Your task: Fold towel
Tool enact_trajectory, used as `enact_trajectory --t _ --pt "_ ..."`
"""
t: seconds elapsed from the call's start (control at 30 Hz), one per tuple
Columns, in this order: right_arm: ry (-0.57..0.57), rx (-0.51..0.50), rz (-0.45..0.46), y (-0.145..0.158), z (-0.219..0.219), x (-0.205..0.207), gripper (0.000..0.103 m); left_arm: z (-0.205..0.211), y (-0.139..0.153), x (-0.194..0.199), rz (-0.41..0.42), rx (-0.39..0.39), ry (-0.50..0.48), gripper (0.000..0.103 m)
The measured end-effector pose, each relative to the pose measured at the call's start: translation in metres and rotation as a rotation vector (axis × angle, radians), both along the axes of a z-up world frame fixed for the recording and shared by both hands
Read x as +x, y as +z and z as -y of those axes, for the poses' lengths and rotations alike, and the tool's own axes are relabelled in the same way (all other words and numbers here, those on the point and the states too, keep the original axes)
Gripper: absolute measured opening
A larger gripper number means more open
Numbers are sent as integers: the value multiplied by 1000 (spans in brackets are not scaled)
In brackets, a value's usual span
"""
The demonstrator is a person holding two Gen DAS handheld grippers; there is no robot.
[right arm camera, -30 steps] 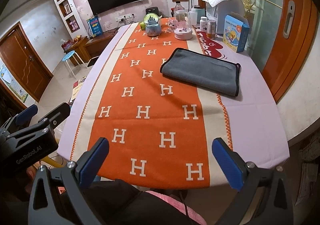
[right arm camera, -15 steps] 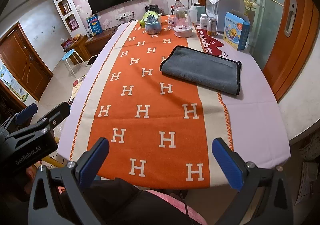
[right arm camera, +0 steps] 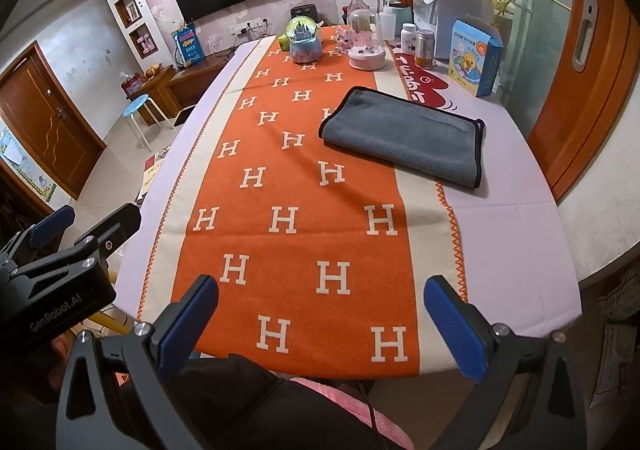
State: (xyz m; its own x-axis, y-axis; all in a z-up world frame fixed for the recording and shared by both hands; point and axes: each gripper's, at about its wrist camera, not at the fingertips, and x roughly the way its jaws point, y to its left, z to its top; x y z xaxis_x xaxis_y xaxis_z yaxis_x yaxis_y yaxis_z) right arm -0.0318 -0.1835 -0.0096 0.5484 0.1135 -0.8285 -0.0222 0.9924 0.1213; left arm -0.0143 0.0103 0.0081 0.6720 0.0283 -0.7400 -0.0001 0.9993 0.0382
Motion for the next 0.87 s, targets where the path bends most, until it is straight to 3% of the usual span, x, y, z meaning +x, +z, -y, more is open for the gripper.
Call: enact_trajectory --t 0.87 --pt "-2 1 -6 1 0 2 103 0 -9 5 -15 2 -7 102"
